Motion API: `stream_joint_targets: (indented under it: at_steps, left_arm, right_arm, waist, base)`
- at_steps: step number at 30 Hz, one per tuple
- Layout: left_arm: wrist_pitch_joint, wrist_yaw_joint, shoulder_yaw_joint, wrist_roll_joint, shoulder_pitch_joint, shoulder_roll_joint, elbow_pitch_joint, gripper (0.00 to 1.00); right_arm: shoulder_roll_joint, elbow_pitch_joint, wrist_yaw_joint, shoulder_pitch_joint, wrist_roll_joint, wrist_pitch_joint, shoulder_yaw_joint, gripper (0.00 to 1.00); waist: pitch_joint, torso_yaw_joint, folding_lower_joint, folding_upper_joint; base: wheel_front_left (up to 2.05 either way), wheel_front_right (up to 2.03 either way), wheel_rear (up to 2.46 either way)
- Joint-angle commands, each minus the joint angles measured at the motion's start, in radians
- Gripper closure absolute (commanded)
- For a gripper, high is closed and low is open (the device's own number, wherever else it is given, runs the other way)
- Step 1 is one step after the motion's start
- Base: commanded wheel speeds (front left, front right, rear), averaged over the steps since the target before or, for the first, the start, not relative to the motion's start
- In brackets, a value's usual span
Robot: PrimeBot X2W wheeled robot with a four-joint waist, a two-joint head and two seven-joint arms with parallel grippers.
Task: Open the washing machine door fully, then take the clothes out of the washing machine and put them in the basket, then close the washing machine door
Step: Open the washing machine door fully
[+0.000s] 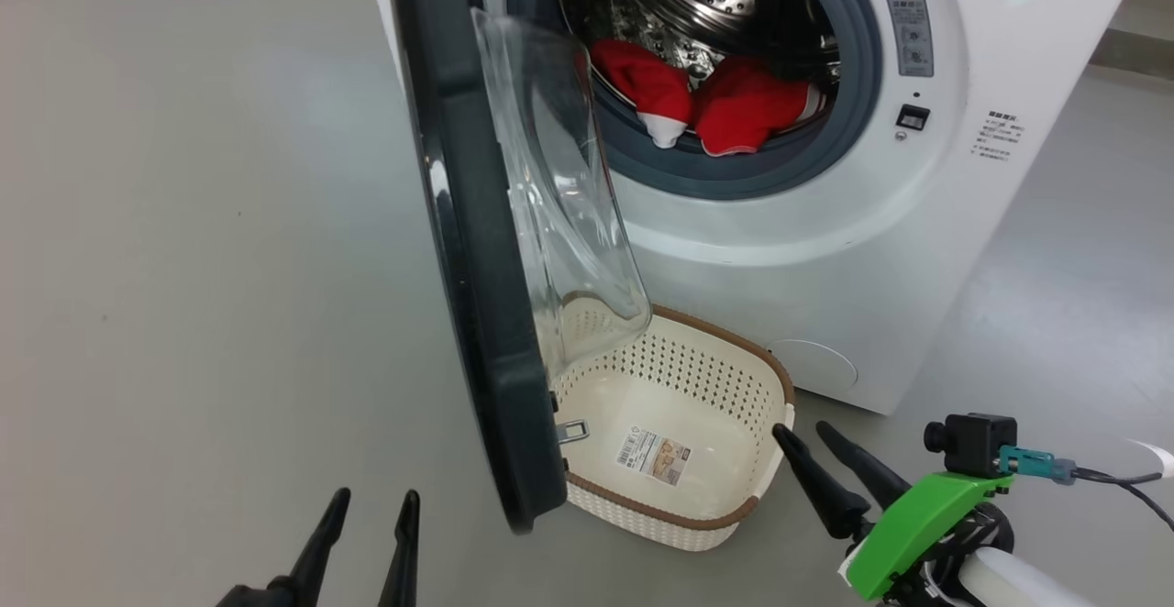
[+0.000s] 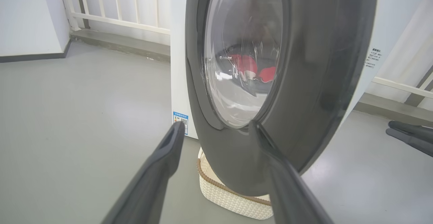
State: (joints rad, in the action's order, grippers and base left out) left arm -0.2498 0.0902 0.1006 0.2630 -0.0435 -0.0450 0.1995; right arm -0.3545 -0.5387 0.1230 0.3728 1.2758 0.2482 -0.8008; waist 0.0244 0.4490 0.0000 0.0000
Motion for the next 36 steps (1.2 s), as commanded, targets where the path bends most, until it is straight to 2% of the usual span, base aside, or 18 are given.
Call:
stream_joint_targets:
  at_steps: [1,12,20,26,31,36]
  left_arm:
    - [-0.012,0.008,-0.036,-0.011,0.040,-0.005,-0.023,0.00]
    - [-0.012,0.011,-0.046,-0.014,0.040,-0.005,-0.017,0.00]
    - [-0.012,0.014,-0.048,-0.014,0.043,-0.005,-0.016,0.00]
    - [-0.012,0.015,-0.048,-0.014,0.043,-0.005,-0.021,0.00]
    - [-0.012,0.015,-0.048,-0.014,0.042,-0.005,-0.024,0.00]
    - [-0.012,0.014,-0.044,-0.013,0.041,-0.005,-0.024,0.00]
  right_arm:
    - [0.005,0.012,0.008,-0.024,-0.051,0.013,0.033,0.00]
    - [0.074,0.084,0.008,-0.174,-0.463,0.013,0.358,0.00]
    - [0.142,0.185,0.008,-0.267,-0.706,0.013,0.541,0.00]
    - [0.186,0.272,0.008,-0.315,-0.815,0.013,0.639,0.00]
    - [0.206,0.307,0.008,-0.340,-0.852,0.014,0.670,0.00]
    - [0.208,0.289,0.008,-0.358,-0.858,0.014,0.657,0.00]
  waist:
    - [0.003,-0.006,0.0000,0.0000]
    - [0.000,-0.020,0.0000,0.0000]
    - [-0.001,-0.023,0.0000,0.0000]
    - [-0.002,-0.026,0.0000,0.0000]
    - [-0.002,-0.028,0.0000,0.0000]
    - [-0.003,-0.029,0.0000,0.0000]
  base:
    - [0.00,0.00,0.00]
    - [0.00,0.00,0.00]
    - [0.00,0.00,0.00]
    - [0.00,0.00,0.00]
    - [0.00,0.00,0.00]
    - [0.00,0.00,0.00]
